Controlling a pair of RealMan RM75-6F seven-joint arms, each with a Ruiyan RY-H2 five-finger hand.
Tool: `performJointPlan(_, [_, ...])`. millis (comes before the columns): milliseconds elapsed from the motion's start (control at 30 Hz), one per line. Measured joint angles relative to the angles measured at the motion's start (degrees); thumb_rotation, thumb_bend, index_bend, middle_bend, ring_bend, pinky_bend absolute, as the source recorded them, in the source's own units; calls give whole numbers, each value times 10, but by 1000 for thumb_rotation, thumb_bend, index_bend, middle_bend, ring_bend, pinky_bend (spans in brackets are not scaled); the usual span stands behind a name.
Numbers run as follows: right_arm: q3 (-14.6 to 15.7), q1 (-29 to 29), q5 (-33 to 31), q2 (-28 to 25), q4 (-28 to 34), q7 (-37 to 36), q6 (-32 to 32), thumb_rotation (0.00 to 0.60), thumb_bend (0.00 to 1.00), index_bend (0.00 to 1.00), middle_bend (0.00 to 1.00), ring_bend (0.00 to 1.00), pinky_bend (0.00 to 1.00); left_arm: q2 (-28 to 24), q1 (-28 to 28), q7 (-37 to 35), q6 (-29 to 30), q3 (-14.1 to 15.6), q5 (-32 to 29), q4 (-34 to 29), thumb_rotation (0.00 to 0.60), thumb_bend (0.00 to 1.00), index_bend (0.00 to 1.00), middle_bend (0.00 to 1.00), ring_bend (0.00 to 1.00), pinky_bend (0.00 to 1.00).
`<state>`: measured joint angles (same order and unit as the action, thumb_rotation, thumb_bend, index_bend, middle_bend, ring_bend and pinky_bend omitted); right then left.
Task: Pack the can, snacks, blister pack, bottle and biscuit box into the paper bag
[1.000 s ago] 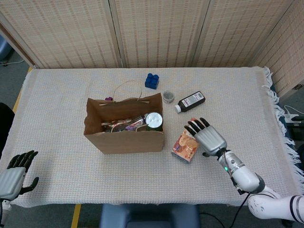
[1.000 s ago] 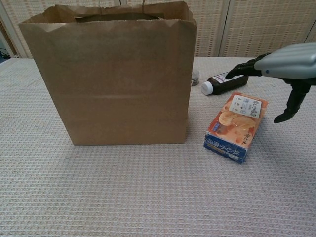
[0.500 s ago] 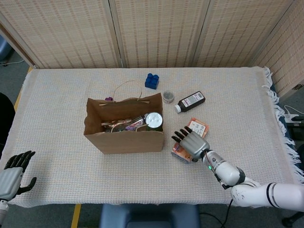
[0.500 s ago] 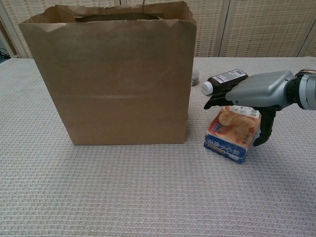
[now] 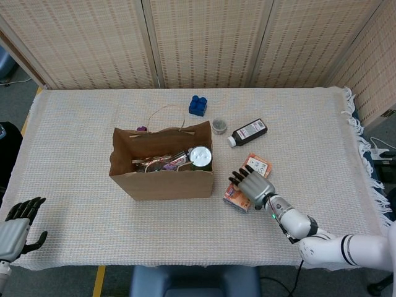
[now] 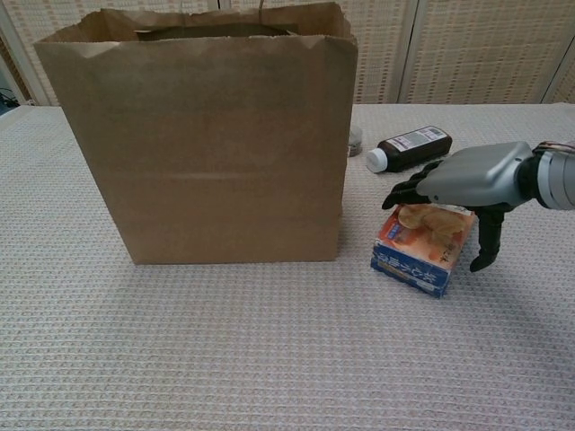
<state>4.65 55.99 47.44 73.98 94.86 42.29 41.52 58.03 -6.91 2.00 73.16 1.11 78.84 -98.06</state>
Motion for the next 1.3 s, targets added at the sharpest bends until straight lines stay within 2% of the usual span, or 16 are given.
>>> performJointPlan(367, [10, 23, -51, 49, -45, 20, 3, 600, 0, 0, 0, 0, 0, 0, -2, 1, -3, 0, -2, 0, 600, 411, 37, 0, 0, 22])
performJointPlan(433, [13, 31, -64, 54, -47, 27, 1, 600, 11, 0, 18, 7, 45, -1, -2, -1, -4, 0, -3, 0, 600, 412, 37, 0, 0, 22])
performJointPlan(467, [13, 34, -67, 57, -47, 28, 2, 600, 42, 45, 97, 66, 141, -1, -1, -2, -4, 0, -3, 0, 600, 413, 37, 0, 0, 22])
performJointPlan(533, [11, 33, -61, 59, -47, 23, 7, 600, 137, 273, 337, 305, 402, -2, -1, -3, -4, 0, -3, 0, 600, 413, 37, 0, 0, 22])
performJointPlan(600, [9, 27, -40, 59, -46, 10, 12, 600, 206, 459, 485, 477, 574, -3, -1, -5, -3, 1, -2, 0, 600, 412, 37, 0, 0, 22])
performJointPlan(667, [7, 21, -16, 58, -44, -5, 17, 600, 253, 557, 570, 566, 673, -4, 0, -7, -2, 1, -1, 0, 600, 412, 37, 0, 0, 22])
performJointPlan(733, [5, 12, 15, 52, -40, -27, 24, 600, 273, 602, 613, 613, 720, -5, 1, -8, -2, 1, 0, 0, 600, 412, 37, 0, 0, 23])
performJointPlan(867, [1, -6, 47, 23, -17, -71, 34, 600, 285, 630, 640, 674, 772, -5, 1, -9, 0, 2, 1, -1, 600, 413, 37, 0, 0, 23])
performJointPlan(1133, [-10, -49, 91, -62, 48, -145, 74, 600, 287, 631, 644, 678, 772, -4, 3, -6, 4, 3, 5, -2, 600, 411, 37, 0, 0, 23])
performJointPlan(1300, [-36, -86, 115, -103, 78, -227, 126, 600, 287, 632, 645, 676, 773, -4, 4, -3, 7, 3, 6, -2, 600, 411, 37, 0, 0, 23])
